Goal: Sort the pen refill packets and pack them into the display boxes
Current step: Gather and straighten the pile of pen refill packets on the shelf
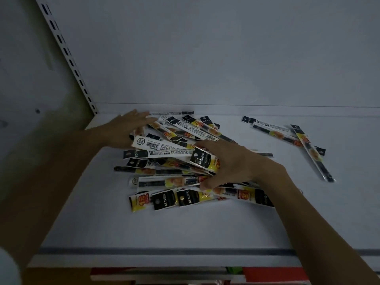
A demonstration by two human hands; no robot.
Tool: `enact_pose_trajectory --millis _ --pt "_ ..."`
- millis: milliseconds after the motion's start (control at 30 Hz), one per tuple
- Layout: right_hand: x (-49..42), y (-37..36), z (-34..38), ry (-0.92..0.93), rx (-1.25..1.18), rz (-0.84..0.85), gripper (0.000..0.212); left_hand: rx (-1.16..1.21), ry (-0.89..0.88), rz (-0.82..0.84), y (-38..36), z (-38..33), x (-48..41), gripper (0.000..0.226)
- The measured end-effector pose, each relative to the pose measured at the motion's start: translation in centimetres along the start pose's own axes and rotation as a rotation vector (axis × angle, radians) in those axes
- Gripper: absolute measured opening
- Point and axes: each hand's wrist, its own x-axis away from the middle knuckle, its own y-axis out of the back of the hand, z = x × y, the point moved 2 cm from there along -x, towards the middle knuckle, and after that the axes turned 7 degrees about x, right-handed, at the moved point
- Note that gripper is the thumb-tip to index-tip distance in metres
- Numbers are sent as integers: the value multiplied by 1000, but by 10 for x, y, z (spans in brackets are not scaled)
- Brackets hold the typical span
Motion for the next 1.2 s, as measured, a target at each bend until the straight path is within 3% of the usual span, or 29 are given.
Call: enact_pose_trajectory --millis 133,300,567,733,867,1033,1200 --pt "-3 -1 -2 -1 -17 -4 96 -30 -28 54 10 -17 -26 92" --pt "-4 -2 -4 -13 9 -8 98 -111 -116 -33 0 -29 -53 84" --pt "-2 1 2 26 223 -94 107 -51 -75 -174 -7 -33 -61 101" --pt "-2 -1 1 26 194 -77 103 -98 -91 -250 0 -40 -65 54" --pt "-4 -1 1 21 147 -66 100 89 -81 -246 -6 -47 -64 35" --pt "-6 -1 1 19 147 -65 98 269 -16 -163 -7 -58 -55 38" --pt "-5 -2 4 55 265 -235 80 289 -79 -301 22 -88 -21 26"
